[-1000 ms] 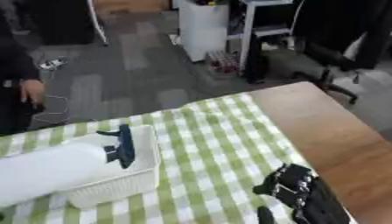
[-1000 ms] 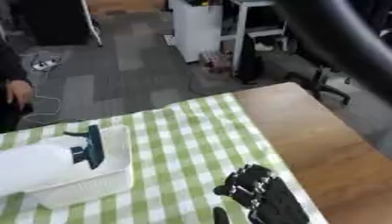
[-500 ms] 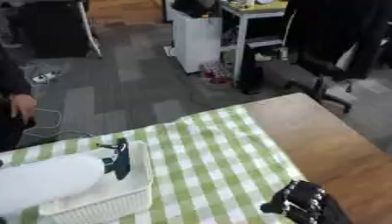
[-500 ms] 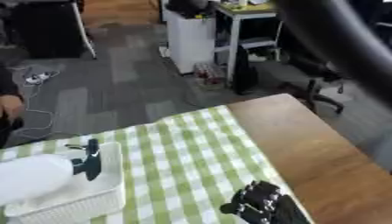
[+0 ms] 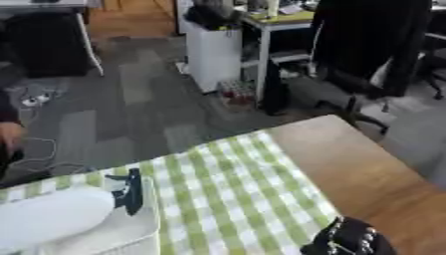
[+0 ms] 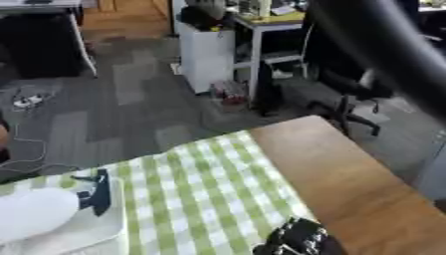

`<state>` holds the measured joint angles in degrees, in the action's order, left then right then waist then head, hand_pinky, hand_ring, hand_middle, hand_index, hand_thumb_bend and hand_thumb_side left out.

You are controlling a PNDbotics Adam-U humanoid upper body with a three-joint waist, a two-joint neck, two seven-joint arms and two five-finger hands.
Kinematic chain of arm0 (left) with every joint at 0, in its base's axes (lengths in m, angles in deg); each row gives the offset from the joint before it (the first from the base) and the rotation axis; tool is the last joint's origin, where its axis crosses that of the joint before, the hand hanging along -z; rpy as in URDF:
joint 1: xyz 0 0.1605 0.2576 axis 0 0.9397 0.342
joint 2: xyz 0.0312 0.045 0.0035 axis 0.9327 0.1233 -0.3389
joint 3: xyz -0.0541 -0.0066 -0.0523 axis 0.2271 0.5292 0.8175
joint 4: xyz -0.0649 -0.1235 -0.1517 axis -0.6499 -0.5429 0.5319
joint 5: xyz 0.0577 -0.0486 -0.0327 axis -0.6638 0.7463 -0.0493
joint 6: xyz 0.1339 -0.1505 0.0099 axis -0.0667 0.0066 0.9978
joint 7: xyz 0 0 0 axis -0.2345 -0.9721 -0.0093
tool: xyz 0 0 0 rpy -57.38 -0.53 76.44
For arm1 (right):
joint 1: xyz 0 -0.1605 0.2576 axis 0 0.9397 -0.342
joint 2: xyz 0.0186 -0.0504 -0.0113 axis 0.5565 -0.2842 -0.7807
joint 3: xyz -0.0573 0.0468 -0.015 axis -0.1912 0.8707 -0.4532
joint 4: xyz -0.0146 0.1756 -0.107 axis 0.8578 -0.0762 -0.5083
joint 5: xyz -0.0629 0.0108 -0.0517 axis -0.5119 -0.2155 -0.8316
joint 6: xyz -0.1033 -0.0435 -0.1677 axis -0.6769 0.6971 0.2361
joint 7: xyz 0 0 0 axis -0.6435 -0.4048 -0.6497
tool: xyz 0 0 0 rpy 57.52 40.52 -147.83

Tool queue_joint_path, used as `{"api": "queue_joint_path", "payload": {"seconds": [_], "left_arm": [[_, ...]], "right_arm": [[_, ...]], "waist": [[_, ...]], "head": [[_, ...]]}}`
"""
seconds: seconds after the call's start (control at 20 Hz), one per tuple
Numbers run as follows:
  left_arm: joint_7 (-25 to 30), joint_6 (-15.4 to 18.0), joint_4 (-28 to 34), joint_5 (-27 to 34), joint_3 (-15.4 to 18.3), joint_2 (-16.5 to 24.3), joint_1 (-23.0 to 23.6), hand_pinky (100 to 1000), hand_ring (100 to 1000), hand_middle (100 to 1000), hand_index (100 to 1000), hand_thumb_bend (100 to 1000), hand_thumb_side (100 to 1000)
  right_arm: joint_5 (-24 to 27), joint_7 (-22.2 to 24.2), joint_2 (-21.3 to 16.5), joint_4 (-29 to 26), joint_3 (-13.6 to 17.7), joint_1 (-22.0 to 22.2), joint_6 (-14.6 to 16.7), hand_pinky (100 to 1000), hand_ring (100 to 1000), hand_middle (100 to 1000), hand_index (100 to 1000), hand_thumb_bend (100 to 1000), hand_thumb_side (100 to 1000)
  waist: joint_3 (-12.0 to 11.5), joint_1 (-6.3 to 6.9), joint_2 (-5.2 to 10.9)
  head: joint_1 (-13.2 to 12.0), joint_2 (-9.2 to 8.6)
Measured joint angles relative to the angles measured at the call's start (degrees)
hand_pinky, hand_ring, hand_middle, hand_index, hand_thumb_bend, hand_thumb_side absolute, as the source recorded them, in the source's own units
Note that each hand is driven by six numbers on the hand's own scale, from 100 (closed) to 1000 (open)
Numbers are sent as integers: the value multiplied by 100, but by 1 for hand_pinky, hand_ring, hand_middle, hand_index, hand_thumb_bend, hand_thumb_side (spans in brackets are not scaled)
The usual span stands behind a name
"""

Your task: Pick up objects on the table and place them in the box.

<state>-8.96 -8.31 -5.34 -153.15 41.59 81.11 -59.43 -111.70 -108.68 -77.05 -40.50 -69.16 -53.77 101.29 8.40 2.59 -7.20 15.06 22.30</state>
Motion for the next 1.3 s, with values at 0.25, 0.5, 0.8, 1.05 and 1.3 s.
{"api": "queue_joint_path", "payload": {"seconds": [0.25, 0.5, 0.8, 1.05, 1.3], "left_arm": [[-35, -35, -117, -460, -114, -40, -13, 1000, 977, 863, 883, 158, 1000], [-32, -32, -103, -686, -193, -39, -30, 1000, 1000, 1000, 977, 199, 1000], [-35, -35, -2, -511, -180, 27, -26, 1000, 1000, 994, 960, 190, 1000], [16, 16, 716, 638, -52, 572, 439, 1000, 1000, 962, 926, 179, 1000], [76, 77, 1980, 1937, 231, 1320, 1487, 1000, 1000, 951, 923, 170, 1000]], "right_arm": [[80, 75, 1, 0, -3, -8, 45, 359, 401, 438, 585, 100, 1000], [105, 140, 3, 0, -5, 64, 47, 359, 401, 439, 585, 100, 1000], [167, 240, 2, 0, -5, 137, 18, 354, 396, 435, 584, 100, 1000], [260, 339, 4, 0, -5, 223, -42, 347, 388, 428, 583, 100, 1000], [456, 447, 4, 0, -3, 321, -68, 345, 386, 426, 583, 100, 1000]], "waist": [[-26, 8, 2], [-109, -6, 68], [-221, -29, 167], [-425, -26, 315], [-638, -40, 384]], "head": [[5, -1], [58, 0], [58, 30], [56, 446], [-15, 713]]}}
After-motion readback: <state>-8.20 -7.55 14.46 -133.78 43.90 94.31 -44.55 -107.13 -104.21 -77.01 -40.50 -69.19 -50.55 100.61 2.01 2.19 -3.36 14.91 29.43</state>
